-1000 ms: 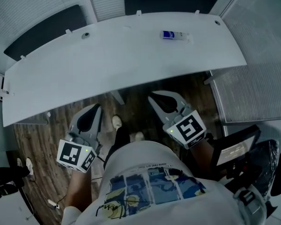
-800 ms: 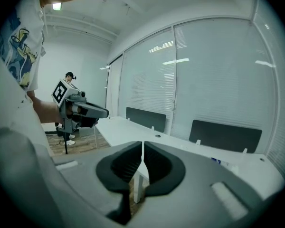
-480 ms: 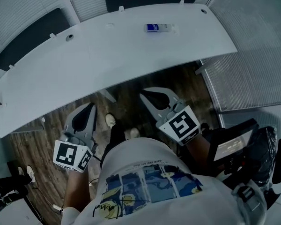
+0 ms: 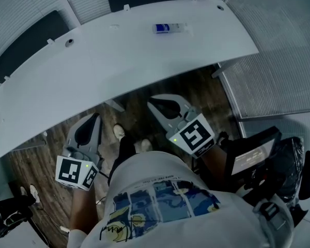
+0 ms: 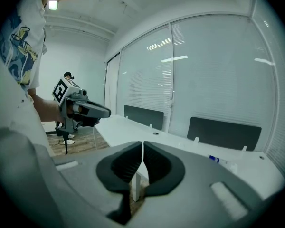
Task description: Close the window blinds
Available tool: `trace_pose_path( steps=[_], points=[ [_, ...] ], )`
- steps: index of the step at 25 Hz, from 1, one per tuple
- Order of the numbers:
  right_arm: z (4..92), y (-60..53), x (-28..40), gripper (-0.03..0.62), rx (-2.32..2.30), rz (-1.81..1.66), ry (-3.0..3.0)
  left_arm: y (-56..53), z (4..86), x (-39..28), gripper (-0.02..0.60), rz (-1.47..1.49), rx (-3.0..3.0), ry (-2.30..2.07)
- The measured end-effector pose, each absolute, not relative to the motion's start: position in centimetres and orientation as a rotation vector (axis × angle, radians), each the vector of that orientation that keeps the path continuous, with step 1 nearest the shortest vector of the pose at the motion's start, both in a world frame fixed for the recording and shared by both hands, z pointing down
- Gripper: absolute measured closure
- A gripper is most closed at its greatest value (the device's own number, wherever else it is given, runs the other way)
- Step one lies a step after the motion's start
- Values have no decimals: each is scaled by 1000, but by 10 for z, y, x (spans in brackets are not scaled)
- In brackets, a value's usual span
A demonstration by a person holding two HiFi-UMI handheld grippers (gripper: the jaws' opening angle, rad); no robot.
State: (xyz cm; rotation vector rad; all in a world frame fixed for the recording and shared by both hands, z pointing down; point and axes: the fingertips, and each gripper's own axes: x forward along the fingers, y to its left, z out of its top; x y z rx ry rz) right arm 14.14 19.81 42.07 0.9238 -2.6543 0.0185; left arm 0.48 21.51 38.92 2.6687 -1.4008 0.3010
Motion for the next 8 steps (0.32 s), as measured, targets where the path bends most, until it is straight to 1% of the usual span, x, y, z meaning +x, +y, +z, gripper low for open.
trace_pose_path(
  steps=[8],
  points=[
    [424, 181, 120, 586, 901, 40, -2662, 199, 394, -14, 577, 302, 2649, -1410]
  ],
)
